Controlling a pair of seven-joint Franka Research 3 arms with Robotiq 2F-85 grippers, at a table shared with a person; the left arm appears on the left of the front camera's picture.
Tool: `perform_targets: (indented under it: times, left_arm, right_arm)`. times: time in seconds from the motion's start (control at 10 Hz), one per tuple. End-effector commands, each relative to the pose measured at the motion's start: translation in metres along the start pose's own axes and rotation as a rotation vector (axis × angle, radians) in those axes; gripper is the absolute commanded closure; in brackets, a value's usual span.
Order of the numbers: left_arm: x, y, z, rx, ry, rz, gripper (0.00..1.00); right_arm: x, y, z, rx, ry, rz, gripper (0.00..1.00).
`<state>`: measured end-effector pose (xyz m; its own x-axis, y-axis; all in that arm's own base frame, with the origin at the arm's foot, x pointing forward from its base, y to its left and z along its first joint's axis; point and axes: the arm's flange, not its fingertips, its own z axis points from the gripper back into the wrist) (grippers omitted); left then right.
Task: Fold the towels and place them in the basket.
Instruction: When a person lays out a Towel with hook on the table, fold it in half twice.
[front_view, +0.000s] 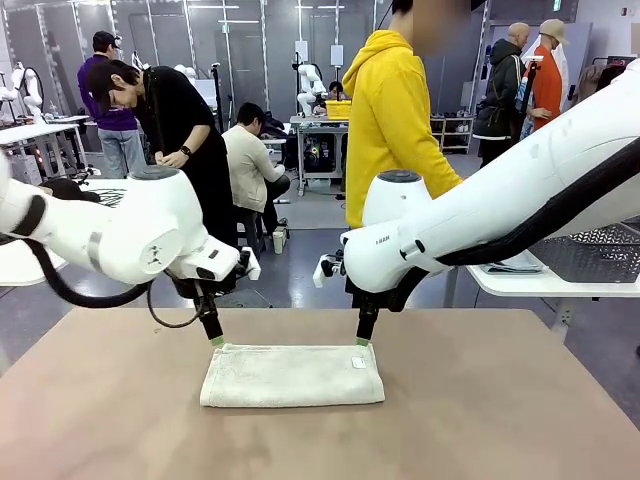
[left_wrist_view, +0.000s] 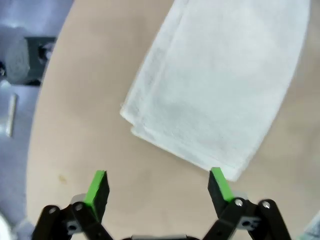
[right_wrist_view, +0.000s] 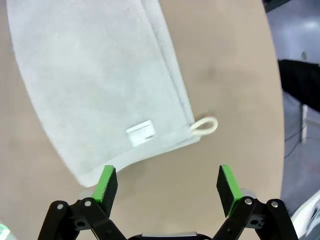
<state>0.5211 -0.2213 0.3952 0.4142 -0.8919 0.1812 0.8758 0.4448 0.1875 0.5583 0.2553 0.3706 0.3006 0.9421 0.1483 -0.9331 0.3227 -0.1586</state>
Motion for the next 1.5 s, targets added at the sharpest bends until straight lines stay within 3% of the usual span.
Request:
perform_targets:
  times: [0.0, 0.3, 0.7, 0.8, 0.9, 1.1, 1.4]
  left_arm:
    - [-0.055, -0.031, 0.047, -0.035, -0.055, 0.191, 0.0]
    - [-0.118, -0.065, 0.083, 0.008, -0.053, 0.432, 0.0]
    - [-0.182, -0.099, 0.108, 0.059, -0.119, 0.535, 0.0]
    - [-0.186, -0.102, 0.111, 0.069, -0.155, 0.51, 0.0]
    - [-0.157, -0.066, 0.114, 0.037, -0.126, 0.512, 0.0]
    - [-0.157, -0.066, 0.114, 0.037, -0.126, 0.512, 0.0]
    - [-0.157, -0.066, 0.114, 0.037, -0.126, 0.512, 0.0]
  right_arm:
    - [-0.012, 0.031, 0.018, 0.017, 0.019, -0.238, 0.0]
    - [-0.008, 0.055, 0.036, 0.009, 0.049, -0.52, 0.0]
    - [-0.006, 0.058, 0.023, 0.031, 0.133, -0.923, 0.0]
    - [-0.011, 0.057, 0.019, 0.083, 0.075, -0.893, 0.0]
    - [-0.013, 0.06, 0.031, 0.03, 0.113, -0.8, 0.0]
    - [-0.013, 0.06, 0.031, 0.03, 0.113, -0.8, 0.0]
    - [-0.008, 0.047, -0.004, 0.14, 0.137, -0.965, 0.0]
